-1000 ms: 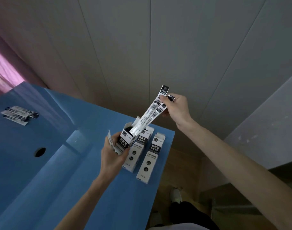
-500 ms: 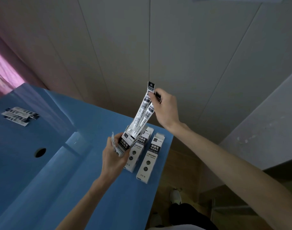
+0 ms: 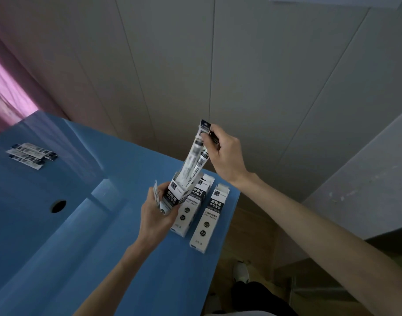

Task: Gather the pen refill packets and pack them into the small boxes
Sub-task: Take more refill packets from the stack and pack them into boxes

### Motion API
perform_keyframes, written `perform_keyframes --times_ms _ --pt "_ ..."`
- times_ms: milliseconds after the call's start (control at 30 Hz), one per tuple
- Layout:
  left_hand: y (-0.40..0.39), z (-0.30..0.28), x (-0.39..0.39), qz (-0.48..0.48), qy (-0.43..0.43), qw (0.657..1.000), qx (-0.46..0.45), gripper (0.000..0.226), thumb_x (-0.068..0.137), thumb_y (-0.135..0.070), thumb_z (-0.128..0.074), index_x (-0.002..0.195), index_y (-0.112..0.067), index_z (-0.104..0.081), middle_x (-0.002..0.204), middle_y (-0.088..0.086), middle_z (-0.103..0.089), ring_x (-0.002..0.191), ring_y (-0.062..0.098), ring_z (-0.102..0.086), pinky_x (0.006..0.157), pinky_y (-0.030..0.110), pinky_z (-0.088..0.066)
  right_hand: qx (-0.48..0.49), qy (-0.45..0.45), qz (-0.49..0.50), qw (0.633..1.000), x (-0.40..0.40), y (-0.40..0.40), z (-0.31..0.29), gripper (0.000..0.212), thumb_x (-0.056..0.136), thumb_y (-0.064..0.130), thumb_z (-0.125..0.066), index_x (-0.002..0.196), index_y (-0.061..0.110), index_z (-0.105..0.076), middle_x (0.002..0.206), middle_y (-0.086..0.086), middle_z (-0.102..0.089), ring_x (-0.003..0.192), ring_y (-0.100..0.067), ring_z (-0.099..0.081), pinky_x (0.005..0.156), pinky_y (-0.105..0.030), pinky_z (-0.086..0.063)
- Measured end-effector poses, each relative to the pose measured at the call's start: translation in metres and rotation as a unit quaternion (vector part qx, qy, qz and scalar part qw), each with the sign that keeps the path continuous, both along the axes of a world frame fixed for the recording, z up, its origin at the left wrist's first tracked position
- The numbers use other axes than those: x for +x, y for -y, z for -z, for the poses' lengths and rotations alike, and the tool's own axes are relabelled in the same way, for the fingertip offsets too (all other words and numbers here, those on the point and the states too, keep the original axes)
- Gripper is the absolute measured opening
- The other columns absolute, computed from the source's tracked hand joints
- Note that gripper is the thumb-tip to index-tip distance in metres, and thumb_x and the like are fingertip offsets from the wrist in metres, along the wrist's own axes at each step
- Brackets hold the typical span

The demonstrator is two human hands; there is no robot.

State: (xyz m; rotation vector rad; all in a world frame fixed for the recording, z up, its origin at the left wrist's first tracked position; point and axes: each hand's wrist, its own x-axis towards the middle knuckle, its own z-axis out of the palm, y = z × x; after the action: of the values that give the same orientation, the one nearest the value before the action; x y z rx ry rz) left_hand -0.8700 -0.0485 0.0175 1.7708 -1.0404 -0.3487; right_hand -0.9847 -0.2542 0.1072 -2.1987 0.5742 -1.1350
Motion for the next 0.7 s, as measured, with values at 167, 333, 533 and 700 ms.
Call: perform_keyframes --times_ms 167,333,533,700 --pt "0.003 -0.001 0.0 0.001 0.005 1.0 -0.002 0.052 0.078 -0.026 -0.075 0.128 -0.024 -0.061 0.114 -0.003 -0.067 0.102 0.015 -0.067 0.082 0.043 -0.058 0.04 -0.029 -0.061 0.997 0.004 -0.003 -0.006 0.028 0.108 0.029 -0.049 0.13 0.017 -0.061 0.083 -0.005 -0.073 0.049 -0.014 -0.054 0.045 -0.031 -0.041" --pt "0.002 0.0 0.002 -0.003 -0.008 1.0 -0.004 0.053 0.077 -0.024 -0.076 0.128 -0.026 -0.06 0.116 -0.006 -0.067 0.104 0.015 -0.067 0.084 0.041 -0.059 0.049 -0.01 -0.022 0.999 -0.003 0.001 -0.013 0.022 0.107 0.024 -0.053 0.118 0.011 -0.067 0.07 0.001 -0.066 0.05 -0.013 -0.053 0.047 -0.026 -0.038" --pt "0.004 -0.001 0.0 -0.006 -0.001 1.0 -0.005 0.053 0.079 -0.018 -0.079 0.127 -0.029 -0.06 0.114 -0.005 -0.066 0.102 0.014 -0.067 0.082 0.036 -0.058 0.057 0.043 0.022 0.997 -0.008 -0.002 -0.009 0.022 0.108 0.025 -0.052 0.119 0.015 -0.068 0.073 -0.002 -0.068 0.055 -0.017 -0.058 0.05 -0.044 -0.048" --pt "0.005 0.001 -0.001 -0.005 0.008 1.0 -0.002 0.053 0.08 -0.007 -0.081 0.127 -0.021 -0.061 0.11 -0.009 -0.067 0.1 0.012 -0.067 0.079 0.035 -0.057 0.041 0.078 -0.002 0.996 -0.007 -0.011 -0.008 0.025 0.11 0.024 -0.047 0.129 0.021 -0.063 0.079 0.001 -0.072 0.053 -0.022 -0.061 0.045 -0.044 -0.048"
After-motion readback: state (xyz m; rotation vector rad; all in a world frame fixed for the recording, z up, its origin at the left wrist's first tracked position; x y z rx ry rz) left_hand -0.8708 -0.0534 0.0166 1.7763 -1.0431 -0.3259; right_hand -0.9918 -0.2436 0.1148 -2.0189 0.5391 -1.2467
